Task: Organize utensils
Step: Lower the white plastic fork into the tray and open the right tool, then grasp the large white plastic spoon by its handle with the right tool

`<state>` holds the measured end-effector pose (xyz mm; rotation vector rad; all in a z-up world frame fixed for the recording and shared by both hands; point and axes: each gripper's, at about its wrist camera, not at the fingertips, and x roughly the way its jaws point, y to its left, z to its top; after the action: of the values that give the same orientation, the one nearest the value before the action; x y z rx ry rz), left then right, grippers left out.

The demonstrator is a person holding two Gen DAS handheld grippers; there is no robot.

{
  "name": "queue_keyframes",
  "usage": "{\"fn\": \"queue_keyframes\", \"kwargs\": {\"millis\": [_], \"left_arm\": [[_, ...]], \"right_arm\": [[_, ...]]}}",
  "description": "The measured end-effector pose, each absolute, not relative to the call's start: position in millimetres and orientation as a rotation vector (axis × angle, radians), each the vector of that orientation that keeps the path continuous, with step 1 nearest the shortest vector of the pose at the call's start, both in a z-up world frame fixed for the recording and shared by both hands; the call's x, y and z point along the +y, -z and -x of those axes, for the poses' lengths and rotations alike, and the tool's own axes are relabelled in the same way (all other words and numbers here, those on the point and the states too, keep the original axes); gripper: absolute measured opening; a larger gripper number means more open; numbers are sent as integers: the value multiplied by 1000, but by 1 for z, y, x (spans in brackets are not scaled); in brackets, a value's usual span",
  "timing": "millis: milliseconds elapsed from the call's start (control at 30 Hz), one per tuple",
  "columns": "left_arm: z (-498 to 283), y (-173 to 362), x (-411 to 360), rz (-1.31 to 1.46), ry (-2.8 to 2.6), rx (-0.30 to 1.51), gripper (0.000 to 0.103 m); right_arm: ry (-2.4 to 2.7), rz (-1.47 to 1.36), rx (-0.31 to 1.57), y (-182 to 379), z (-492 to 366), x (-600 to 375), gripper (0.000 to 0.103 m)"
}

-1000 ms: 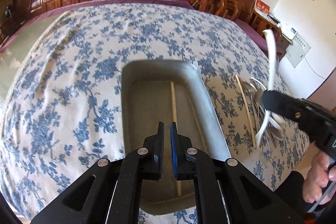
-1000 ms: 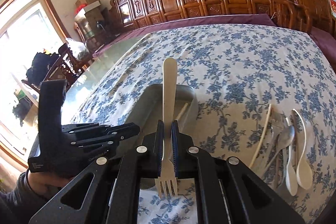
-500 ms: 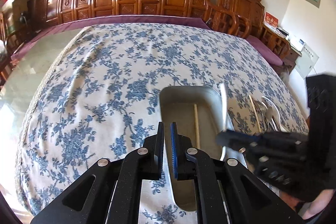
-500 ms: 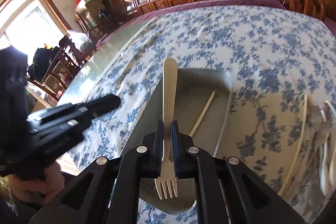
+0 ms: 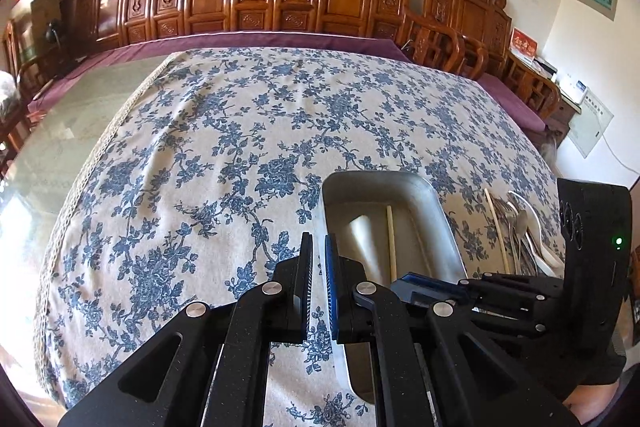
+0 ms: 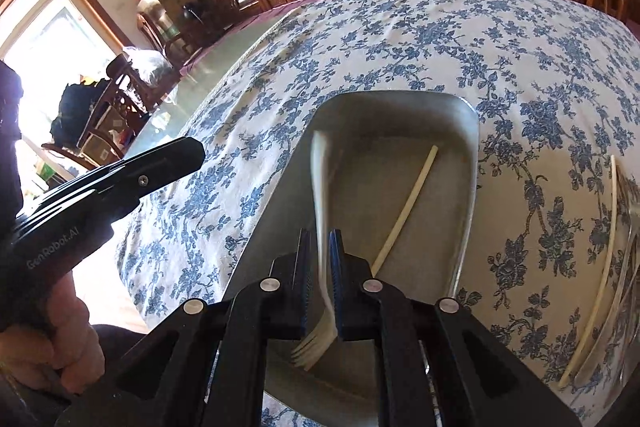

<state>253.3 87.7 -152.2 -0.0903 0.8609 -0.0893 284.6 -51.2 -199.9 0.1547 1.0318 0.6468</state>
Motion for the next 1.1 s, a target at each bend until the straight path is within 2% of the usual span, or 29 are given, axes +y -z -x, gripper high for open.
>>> {"fn": "queue_keyframes", "kwargs": {"millis": [167, 233, 300, 367, 533, 600, 633, 733, 800, 867, 1100], "left_arm": [[-254, 151, 79, 84, 101, 858, 9], [-253, 151, 74, 80, 111, 854, 16], [-253, 152, 66, 69, 121, 850, 30], [-253, 152, 59, 64, 136, 852, 34], [-251, 152, 43, 68, 169, 849, 54], [-251, 152, 36, 70, 183, 850, 65], [-251, 152, 31, 67, 191, 846, 67], [-249, 153, 15, 47, 210, 850, 69], [-247, 156, 3, 28, 228, 853, 69], [-245, 157, -10, 5, 245, 858, 69], [-240, 166, -43, -46, 292, 874, 70]], "right_arm": [[-637, -144, 993, 188, -280, -70, 13], [-625, -135, 969, 180, -276, -84, 13], [-603, -113, 946, 173, -273, -98, 13], [-568, -83, 921, 166, -269, -119, 13], [-458, -41, 897, 159, -263, -180, 13], [-413, -34, 897, 160, -263, -202, 13], [-382, -20, 898, 161, -264, -216, 13], [-312, 26, 899, 167, -267, -243, 13], [-277, 41, 906, 174, -271, -258, 22], [-243, 44, 915, 181, -276, -272, 25], [-200, 56, 993, 216, -306, -294, 26]]}}
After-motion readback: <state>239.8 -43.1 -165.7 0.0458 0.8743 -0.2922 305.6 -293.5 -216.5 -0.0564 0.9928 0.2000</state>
